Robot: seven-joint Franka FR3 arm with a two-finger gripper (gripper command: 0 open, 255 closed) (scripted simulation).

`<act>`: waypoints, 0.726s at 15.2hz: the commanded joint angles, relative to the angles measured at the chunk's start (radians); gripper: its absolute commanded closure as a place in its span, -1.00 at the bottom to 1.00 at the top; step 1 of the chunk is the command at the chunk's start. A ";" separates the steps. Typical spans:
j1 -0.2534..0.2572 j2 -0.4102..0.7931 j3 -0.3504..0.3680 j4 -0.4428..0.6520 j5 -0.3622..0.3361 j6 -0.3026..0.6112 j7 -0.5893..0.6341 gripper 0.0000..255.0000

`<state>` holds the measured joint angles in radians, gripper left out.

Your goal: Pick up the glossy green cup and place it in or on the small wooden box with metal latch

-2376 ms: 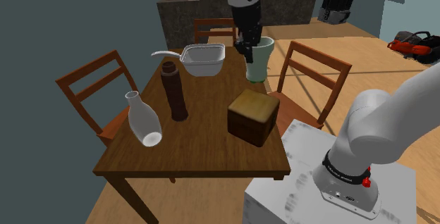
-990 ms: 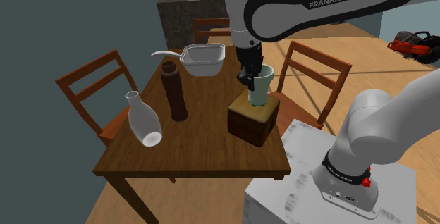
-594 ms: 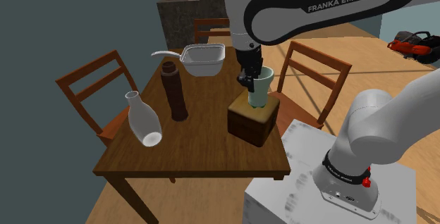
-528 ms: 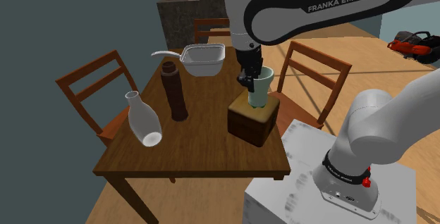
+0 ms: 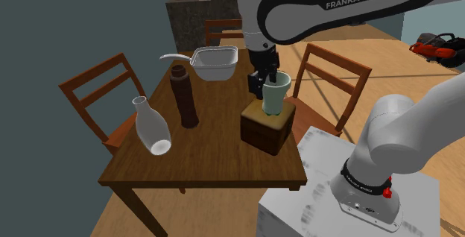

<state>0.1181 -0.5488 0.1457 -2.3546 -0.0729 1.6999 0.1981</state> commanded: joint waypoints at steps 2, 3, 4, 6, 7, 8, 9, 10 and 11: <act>0.001 0.012 0.006 0.092 0.003 -0.080 0.000 -1.00; 0.001 0.018 0.007 0.122 0.003 -0.105 0.001 -1.00; 0.001 0.018 0.008 0.122 0.003 -0.105 0.001 -1.00; 0.001 0.018 0.008 0.122 0.003 -0.105 0.001 -1.00; 0.001 0.018 0.008 0.122 0.003 -0.105 0.001 -1.00; 0.001 0.018 0.008 0.122 0.003 -0.105 0.001 -1.00; 0.001 0.018 0.008 0.122 0.003 -0.105 0.001 -1.00; 0.001 0.018 0.008 0.122 0.003 -0.105 0.001 -1.00; 0.001 0.018 0.008 0.122 0.003 -0.105 0.001 -1.00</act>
